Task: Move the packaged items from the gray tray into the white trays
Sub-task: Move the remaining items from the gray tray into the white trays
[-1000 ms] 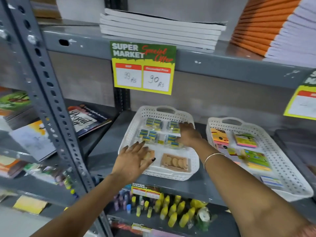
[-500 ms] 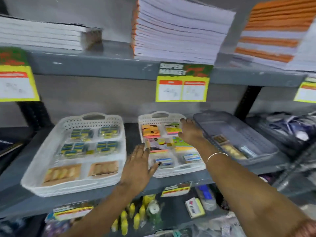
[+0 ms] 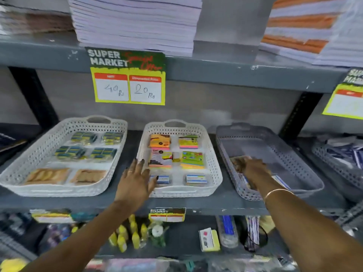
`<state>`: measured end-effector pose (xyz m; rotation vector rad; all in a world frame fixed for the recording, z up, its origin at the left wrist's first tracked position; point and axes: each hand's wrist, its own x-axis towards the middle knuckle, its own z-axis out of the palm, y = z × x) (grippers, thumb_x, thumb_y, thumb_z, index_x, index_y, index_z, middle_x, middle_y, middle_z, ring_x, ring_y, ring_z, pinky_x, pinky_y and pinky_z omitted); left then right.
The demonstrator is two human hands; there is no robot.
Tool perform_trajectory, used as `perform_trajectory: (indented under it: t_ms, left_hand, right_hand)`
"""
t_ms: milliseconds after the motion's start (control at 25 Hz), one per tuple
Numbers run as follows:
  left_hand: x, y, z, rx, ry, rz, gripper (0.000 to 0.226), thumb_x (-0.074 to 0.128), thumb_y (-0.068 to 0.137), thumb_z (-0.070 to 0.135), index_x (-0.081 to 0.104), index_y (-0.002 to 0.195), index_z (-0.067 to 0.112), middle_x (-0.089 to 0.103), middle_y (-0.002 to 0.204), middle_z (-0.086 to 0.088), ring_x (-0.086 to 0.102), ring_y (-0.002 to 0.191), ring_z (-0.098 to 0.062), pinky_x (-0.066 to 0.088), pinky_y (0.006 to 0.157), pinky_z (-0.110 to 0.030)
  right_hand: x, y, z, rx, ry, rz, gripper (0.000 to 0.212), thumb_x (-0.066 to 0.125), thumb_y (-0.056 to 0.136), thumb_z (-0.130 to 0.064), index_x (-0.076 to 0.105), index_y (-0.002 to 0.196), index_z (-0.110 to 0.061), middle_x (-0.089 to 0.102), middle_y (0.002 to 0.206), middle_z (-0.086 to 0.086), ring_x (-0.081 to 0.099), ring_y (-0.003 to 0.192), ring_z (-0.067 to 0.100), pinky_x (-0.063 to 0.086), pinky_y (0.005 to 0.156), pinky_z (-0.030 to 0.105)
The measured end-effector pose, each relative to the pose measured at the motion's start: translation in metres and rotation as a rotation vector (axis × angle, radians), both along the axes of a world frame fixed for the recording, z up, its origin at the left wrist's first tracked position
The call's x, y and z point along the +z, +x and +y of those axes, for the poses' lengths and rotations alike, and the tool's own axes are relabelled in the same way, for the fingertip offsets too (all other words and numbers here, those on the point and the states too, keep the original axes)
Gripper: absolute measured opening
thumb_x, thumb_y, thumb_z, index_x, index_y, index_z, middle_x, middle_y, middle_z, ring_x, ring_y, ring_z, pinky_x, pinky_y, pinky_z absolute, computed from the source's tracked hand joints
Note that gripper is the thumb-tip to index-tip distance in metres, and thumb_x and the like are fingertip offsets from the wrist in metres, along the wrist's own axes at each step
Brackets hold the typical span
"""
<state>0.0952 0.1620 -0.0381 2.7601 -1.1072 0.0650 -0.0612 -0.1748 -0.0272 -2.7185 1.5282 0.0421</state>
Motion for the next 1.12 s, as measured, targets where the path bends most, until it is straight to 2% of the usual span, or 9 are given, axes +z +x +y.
perform_trajectory:
  t_ms: [80, 240, 360, 480, 600, 680, 800, 1000, 1120]
  left_hand:
    - [0.001, 0.001, 0.0, -0.004, -0.029, 0.006, 0.073, 0.015, 0.083, 0.054, 0.065, 0.106, 0.007, 0.049, 0.136, -0.021, 0.034, 0.132, -0.04, 0.04, 0.098, -0.054]
    - [0.005, -0.004, 0.001, -0.012, -0.048, -0.02, 0.083, 0.001, 0.077, 0.059, 0.054, 0.122, 0.013, 0.032, 0.149, -0.012, 0.012, 0.141, -0.03, 0.029, 0.107, -0.044]
    - [0.005, -0.005, 0.003, -0.015, -0.037, -0.024, 0.065, 0.012, 0.09, 0.055, 0.045, 0.13, 0.016, 0.025, 0.152, -0.008, 0.006, 0.142, -0.026, 0.025, 0.11, -0.04]
    - [0.005, -0.007, 0.004, -0.015, -0.026, -0.016, 0.054, 0.022, 0.096, 0.046, 0.031, 0.14, 0.016, 0.017, 0.155, -0.008, 0.002, 0.143, -0.025, 0.021, 0.112, -0.04]
    - [0.01, -0.003, 0.003, -0.015, 0.032, -0.04, 0.066, 0.013, 0.093, 0.056, 0.012, 0.146, 0.016, 0.004, 0.157, -0.008, -0.003, 0.142, -0.023, 0.006, 0.115, -0.045]
    - [0.015, 0.003, -0.001, -0.117, 0.043, -0.059, 0.092, -0.01, 0.076, 0.073, 0.004, 0.146, 0.016, -0.003, 0.156, -0.006, -0.007, 0.142, -0.02, -0.004, 0.113, -0.044]
    - [0.018, 0.008, -0.005, -0.301, 0.081, -0.015, 0.122, -0.034, 0.05, 0.079, 0.011, 0.146, 0.018, 0.005, 0.157, -0.003, -0.002, 0.142, -0.016, 0.0, 0.114, -0.039]
    - [0.011, 0.008, -0.006, -0.324, 0.049, -0.063, 0.122, -0.036, 0.054, 0.075, 0.029, 0.141, 0.021, 0.02, 0.154, -0.001, 0.011, 0.142, -0.017, 0.008, 0.114, -0.038]
    - [0.008, 0.008, -0.005, -0.331, 0.021, -0.061, 0.121, -0.035, 0.057, 0.074, 0.038, 0.137, 0.021, 0.026, 0.153, -0.002, 0.016, 0.141, -0.018, 0.011, 0.114, -0.039]
  right_hand:
    - [0.003, 0.004, 0.0, -0.015, 0.02, 0.015, 0.047, 0.039, 0.099, -0.022, 0.039, 0.141, -0.001, 0.037, 0.146, 0.027, 0.04, 0.133, 0.042, 0.037, 0.111, 0.048]
    - [0.004, 0.003, -0.003, -0.103, 0.149, 0.018, 0.051, 0.051, 0.094, -0.023, 0.04, 0.142, -0.013, 0.044, 0.143, 0.022, 0.044, 0.13, 0.039, 0.043, 0.104, 0.043]
    - [0.005, -0.007, -0.003, -0.106, 0.187, 0.0, 0.046, 0.049, 0.091, -0.007, 0.045, 0.137, -0.008, 0.05, 0.139, 0.023, 0.049, 0.126, 0.039, 0.044, 0.101, 0.041]
    - [0.005, -0.014, 0.0, -0.094, 0.199, 0.019, 0.044, 0.046, 0.095, -0.017, 0.047, 0.137, -0.003, 0.049, 0.142, 0.021, 0.048, 0.128, 0.037, 0.041, 0.106, 0.04]
    - [0.011, -0.012, 0.006, -0.117, 0.259, 0.075, 0.043, 0.048, 0.095, -0.021, 0.051, 0.134, -0.002, 0.051, 0.141, 0.019, 0.051, 0.126, 0.034, 0.042, 0.105, 0.038]
    - [0.013, -0.012, 0.006, -0.103, 0.265, 0.115, 0.045, 0.046, 0.097, -0.026, 0.05, 0.136, -0.002, 0.051, 0.142, 0.018, 0.051, 0.127, 0.033, 0.04, 0.106, 0.036]
    - [0.016, -0.015, 0.007, -0.083, 0.291, 0.154, 0.047, 0.047, 0.097, -0.028, 0.047, 0.138, -0.003, 0.047, 0.146, 0.014, 0.047, 0.132, 0.03, 0.038, 0.109, 0.035]
    - [0.007, -0.024, 0.004, -0.068, 0.256, 0.133, 0.05, 0.034, 0.1, -0.013, 0.026, 0.148, -0.003, 0.043, 0.147, 0.021, 0.048, 0.13, 0.033, 0.04, 0.107, 0.037]
    - [0.0, -0.029, -0.002, -0.034, 0.225, 0.119, 0.052, 0.038, 0.097, -0.016, 0.028, 0.147, -0.006, 0.051, 0.14, 0.023, 0.055, 0.122, 0.035, 0.047, 0.103, 0.042]
